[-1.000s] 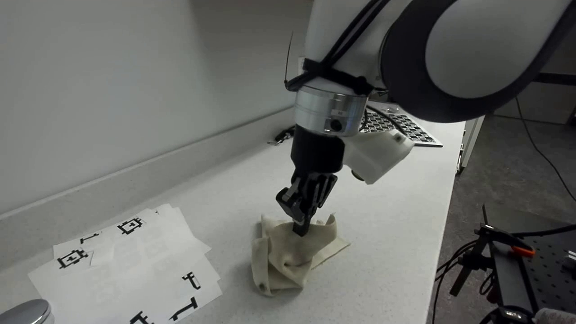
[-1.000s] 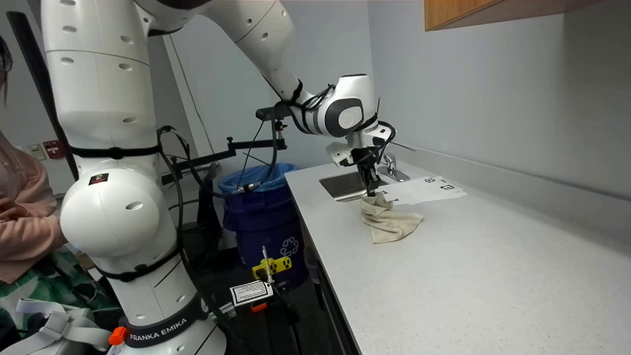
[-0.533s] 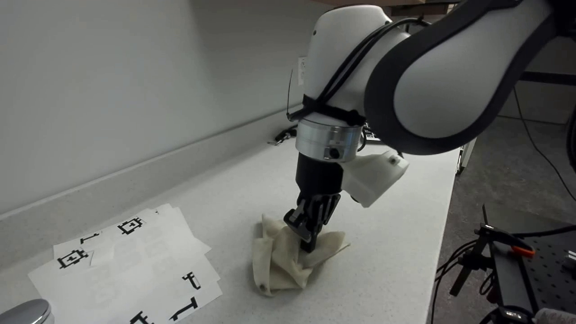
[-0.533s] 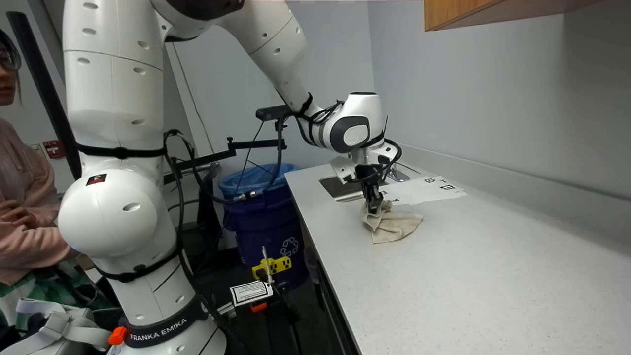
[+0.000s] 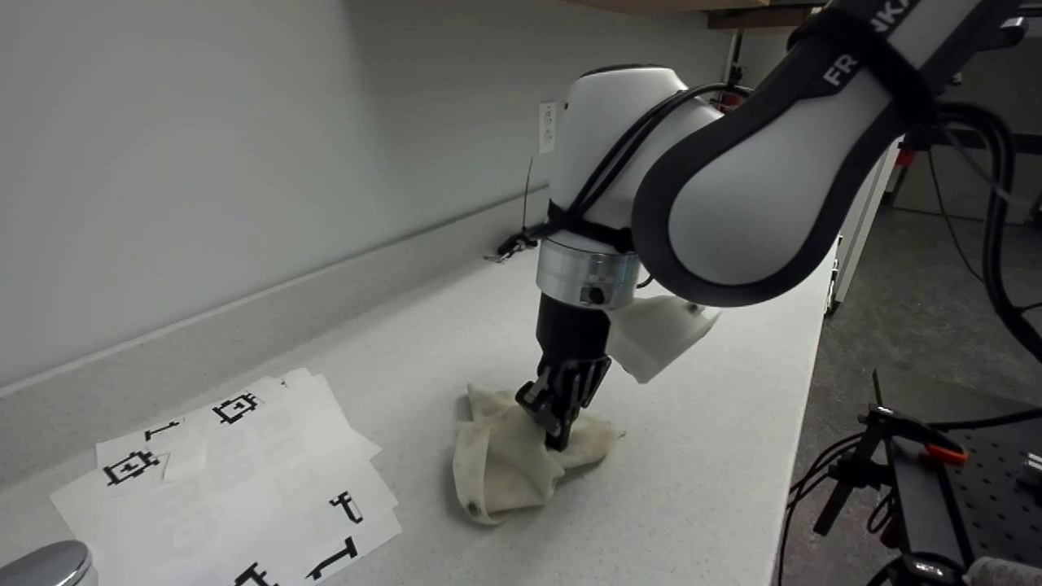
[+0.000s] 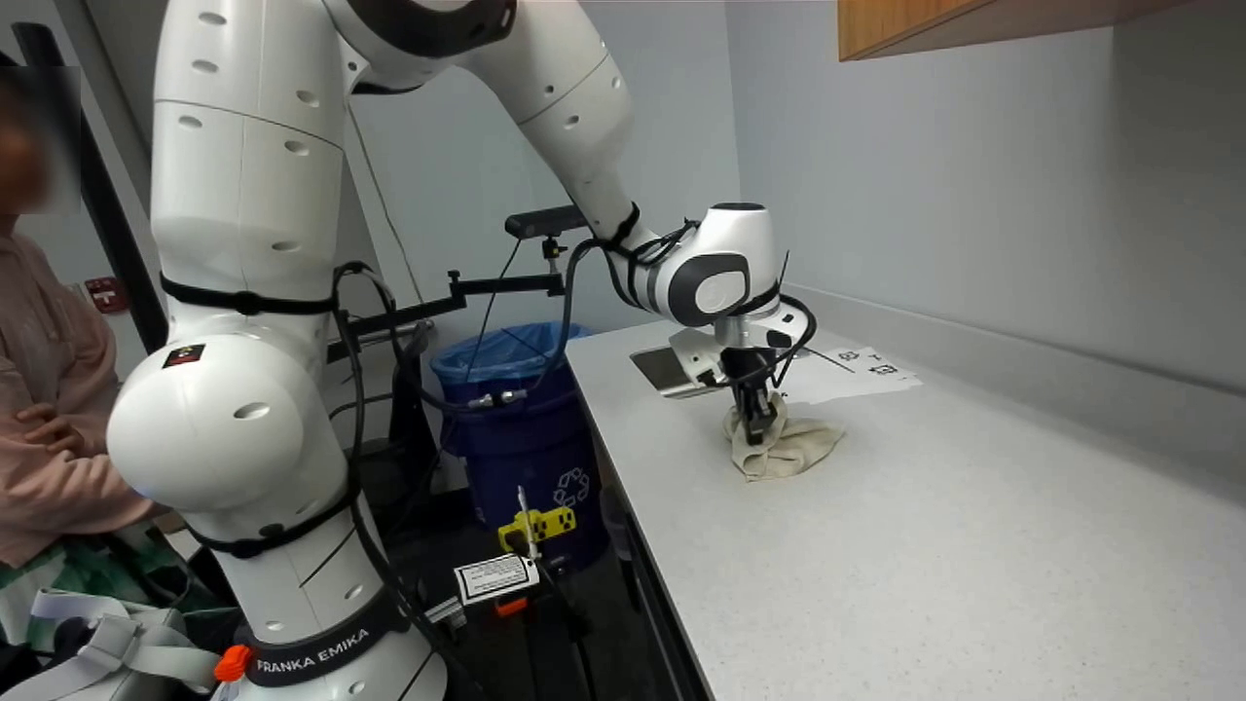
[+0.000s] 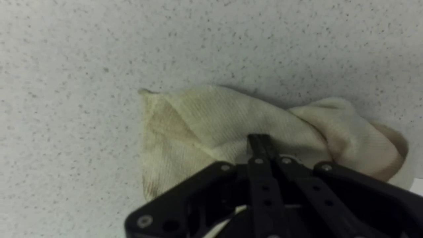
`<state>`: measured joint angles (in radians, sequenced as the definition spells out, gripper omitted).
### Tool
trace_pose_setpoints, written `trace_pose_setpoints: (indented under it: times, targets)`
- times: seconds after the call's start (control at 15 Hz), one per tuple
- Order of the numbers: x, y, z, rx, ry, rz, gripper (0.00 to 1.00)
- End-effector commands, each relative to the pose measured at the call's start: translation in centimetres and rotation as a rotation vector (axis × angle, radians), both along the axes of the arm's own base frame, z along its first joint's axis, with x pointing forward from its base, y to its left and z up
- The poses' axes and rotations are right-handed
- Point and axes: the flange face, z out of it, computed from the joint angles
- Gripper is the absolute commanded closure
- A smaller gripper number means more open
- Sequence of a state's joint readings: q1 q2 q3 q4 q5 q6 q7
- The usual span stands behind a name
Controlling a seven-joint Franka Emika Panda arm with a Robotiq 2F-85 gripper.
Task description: Use the towel to wipe the counter
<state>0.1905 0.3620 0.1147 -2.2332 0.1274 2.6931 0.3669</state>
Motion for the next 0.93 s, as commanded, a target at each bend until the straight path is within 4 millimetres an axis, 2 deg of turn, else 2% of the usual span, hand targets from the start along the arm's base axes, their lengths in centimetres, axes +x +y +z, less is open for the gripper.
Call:
trace_pose_setpoints:
  times: [0.0,0.53,0.87]
  targets:
    - [1.2,-0.6,-1.0,0.013,-0.012,0.005,1.0]
    - [3.5,-1.7,-2.1,0.001,-0.024,0.01,1.0]
    - [6.4,-4.4,-2.1,-0.048,-0.059,0.003,1.0]
